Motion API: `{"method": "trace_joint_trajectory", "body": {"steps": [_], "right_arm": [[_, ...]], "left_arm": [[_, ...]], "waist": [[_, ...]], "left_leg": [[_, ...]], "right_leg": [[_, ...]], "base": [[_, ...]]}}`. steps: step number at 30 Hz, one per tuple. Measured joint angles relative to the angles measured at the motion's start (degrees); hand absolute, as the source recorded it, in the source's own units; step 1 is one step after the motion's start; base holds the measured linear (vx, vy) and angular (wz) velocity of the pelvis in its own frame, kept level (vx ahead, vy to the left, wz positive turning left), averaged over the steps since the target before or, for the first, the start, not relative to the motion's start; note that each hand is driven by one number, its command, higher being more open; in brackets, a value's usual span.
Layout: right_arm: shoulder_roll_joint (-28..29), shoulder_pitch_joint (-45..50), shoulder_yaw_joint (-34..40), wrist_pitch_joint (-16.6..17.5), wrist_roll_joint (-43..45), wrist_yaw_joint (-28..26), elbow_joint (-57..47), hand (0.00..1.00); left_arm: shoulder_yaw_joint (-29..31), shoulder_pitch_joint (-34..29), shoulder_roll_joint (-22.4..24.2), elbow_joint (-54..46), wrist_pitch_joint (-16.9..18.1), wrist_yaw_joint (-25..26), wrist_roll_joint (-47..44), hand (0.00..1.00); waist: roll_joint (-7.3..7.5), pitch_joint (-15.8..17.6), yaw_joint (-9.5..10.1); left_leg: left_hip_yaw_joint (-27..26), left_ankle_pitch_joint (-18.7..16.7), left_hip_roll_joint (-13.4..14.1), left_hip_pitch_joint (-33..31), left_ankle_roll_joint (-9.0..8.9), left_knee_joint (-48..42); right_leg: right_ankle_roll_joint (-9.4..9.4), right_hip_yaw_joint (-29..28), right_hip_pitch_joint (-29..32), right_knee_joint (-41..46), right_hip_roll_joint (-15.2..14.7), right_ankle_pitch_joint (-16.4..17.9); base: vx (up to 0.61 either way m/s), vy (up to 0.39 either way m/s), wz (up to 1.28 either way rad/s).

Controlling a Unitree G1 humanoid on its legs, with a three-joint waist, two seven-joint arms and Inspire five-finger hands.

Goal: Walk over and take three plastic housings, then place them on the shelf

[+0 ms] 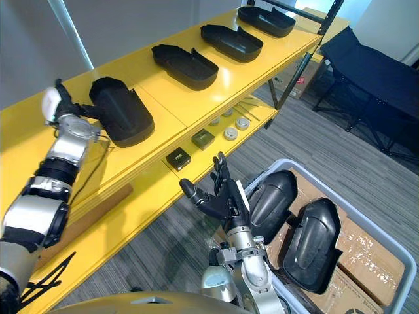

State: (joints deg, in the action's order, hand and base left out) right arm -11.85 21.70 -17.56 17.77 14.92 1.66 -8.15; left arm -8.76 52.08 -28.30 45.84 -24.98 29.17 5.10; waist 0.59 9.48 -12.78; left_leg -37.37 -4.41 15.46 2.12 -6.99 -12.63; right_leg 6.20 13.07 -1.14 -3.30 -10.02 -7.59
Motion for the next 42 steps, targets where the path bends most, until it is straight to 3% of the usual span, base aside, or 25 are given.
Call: {"method": "trace_joint_trajectory", "body": {"steps": [2,6,12,13,15,16,18,19,20,22,24,25,27,30,37,42], "right_arm": [[-0.3,0.0,0.0,0.1,0.0,-0.2,1.1,1.00],[-0.8,0.1,-0.2,0.6,0.0,-1.8,1.9,1.00],[-0.8,-0.4,-2.2,2.8,0.0,-4.2,1.8,1.00],[-0.8,-0.4,-2.4,3.0,0.0,-4.5,1.8,1.00],[-1.0,-1.9,-3.0,3.0,-0.1,-5.6,1.8,1.00],[-1.2,-2.7,-3.2,3.0,-0.2,-5.7,1.8,1.00],[-1.8,-6.4,-3.4,3.0,-1.0,-5.9,1.7,1.00],[-1.9,-7.5,-3.3,3.0,-1.0,-5.8,1.7,1.00],[-2.0,-10.8,-2.9,3.0,0.1,-5.8,1.6,1.00],[-1.9,-13.0,-2.4,3.0,0.7,-6.1,1.5,1.00],[-1.9,-16.6,-1.3,2.8,1.3,-7.1,1.2,1.00],[-1.9,-17.4,-1.0,2.7,1.3,-7.5,1.1,1.00],[-1.9,-20.4,-0.7,1.3,2.6,-8.9,1.2,1.00],[-1.9,-23.9,-1.0,1.0,3.5,-10.4,1.2,1.00],[0.6,-36.6,-5.2,-2.8,4.8,-11.0,12.0,1.00],[3.2,-41.7,-6.7,-4.9,4.6,-6.0,23.8,1.00]], "left_arm": [[-0.6,0.0,-1.1,-1.4,0.2,0.8,-0.2,1.00],[-1.1,0.0,-2.4,-7.5,5.3,5.7,-5.6,1.00],[-1.6,0.0,-2.4,-21.5,18.2,11.0,-13.8,1.00],[-1.6,0.0,-2.4,-22.7,19.4,11.3,-14.0,1.00],[-0.9,-1.1,-2.4,-28.3,26.2,11.2,-18.4,1.00],[-0.5,-1.7,-2.4,-30.2,27.7,10.4,-20.3,1.00],[1.6,-8.4,-2.1,-40.1,32.8,6.8,-26.9,1.00],[2.1,-10.7,-1.7,-42.8,33.8,6.0,-28.2,1.00],[3.7,-18.5,0.1,-50.5,35.4,4.2,-30.2,1.00],[5.0,-24.0,2.0,-54.6,36.3,2.9,-30.3,1.00],[8.2,-35.9,7.0,-60.0,37.2,-0.2,-30.3,1.00],[8.9,-38.8,8.2,-61.1,37.4,-0.8,-30.3,1.00],[10.3,-49.0,12.2,-63.1,37.5,-2.1,-30.1,1.00],[11.1,-57.1,15.3,-63.6,37.6,-4.7,-29.9,1.00],[9.3,-66.4,18.8,-65.9,37.6,-18.0,-31.8,1.00],[8.4,-70.4,19.6,-65.9,37.5,-24.7,-36.7,1.00]], "waist": [[-0.29,-0.5,0.26],[-0.45,-0.9,0.46],[-0.73,-2.4,0.72],[-0.88,-2.7,0.79],[-1.48,-3.8,1.15],[-1.57,-3.8,1.48],[-2.15,-4.8,2.24],[-2.30,-5.0,2.58],[-2.84,-5.7,3.62],[-3.06,-5.8,4.46],[-3.13,-5.9,6.16],[-3.07,-6.0,6.74],[-2.39,-6.4,9.07],[-1.55,-6.8,11.54],[-1.25,-7.0,14.97],[-1.54,-6.9,17.48]], "left_leg": [[0.1,0.0,-0.1,-0.1,0.04,0.0],[0.9,0.8,-0.9,0.0,0.31,1.2],[2.0,2.3,-2.1,0.4,0.44,3.9],[2.2,2.5,-2.2,0.4,0.44,4.2],[2.9,3.9,-2.9,0.8,0.50,6.4],[2.9,4.3,-3.1,1.3,0.51,7.1],[3.4,5.5,-3.5,2.2,0.41,9.6],[3.5,5.9,-3.7,2.5,0.38,10.3],[4.4,7.0,-4.2,2.8,0.37,12.0],[5.1,7.9,-4.5,3.2,0.59,13.3],[7.1,9.5,-4.9,3.4,0.79,15.6],[7.5,9.8,-5.0,3.3,0.69,16.1],[9.4,11.3,-4.9,3.0,0.60,17.4],[11.9,12.0,-4.9,2.4,0.42,17.4],[15.4,12.8,-5.2,1.9,0.92,17.7],[17.7,13.8,-5.0,0.3,0.67,17.7]], "right_leg": [[0.00,0.1,0.0,0.0,-0.1,0.0],[0.01,1.2,-0.3,0.2,-0.5,0.0],[-0.05,2.8,-1.0,0.2,-0.9,0.0],[-0.08,3.0,-1.0,0.2,-0.9,0.0],[-0.17,4.0,-1.1,0.2,-1.0,0.1],[-0.18,4.0,-1.2,0.2,-1.0,0.1],[-0.35,5.0,-1.8,0.2,-0.8,0.3],[-0.39,5.2,-2.1,0.2,-0.8,0.4],[-0.42,6.2,-2.3,0.1,-0.8,0.4],[-0.44,7.0,-2.6,0.1,-0.8,0.5],[-0.45,9.2,-3.4,0.1,-0.7,0.9],[-0.52,9.7,-3.4,0.1,-0.6,1.0],[-0.66,11.8,-4.1,0.1,-0.3,1.3],[-0.67,14.0,-5.1,0.0,-0.2,1.5],[-0.56,17.6,-7.1,-0.2,-0.4,2.4],[-0.55,19.8,-7.2,-0.8,0.2,2.4]], "base": [[-0.01,-0.006,0.02],[-0.01,-0.008,0.12],[-0.01,-0.012,0.12],[-0.01,-0.018,0.11],[-0.01,-0.022,0.14],[-0.01,-0.021,0.13],[-0.02,-0.023,0.13],[-0.04,-0.023,0.25],[-0.04,-0.011,0.24],[-0.04,-0.012,0.27],[-0.04,-0.013,0.43],[-0.03,-0.010,0.40],[-0.02,-0.013,0.41],[-0.01,-0.008,0.43],[-0.01,0.012,0.26],[0.01,0.001,0.23]]}}
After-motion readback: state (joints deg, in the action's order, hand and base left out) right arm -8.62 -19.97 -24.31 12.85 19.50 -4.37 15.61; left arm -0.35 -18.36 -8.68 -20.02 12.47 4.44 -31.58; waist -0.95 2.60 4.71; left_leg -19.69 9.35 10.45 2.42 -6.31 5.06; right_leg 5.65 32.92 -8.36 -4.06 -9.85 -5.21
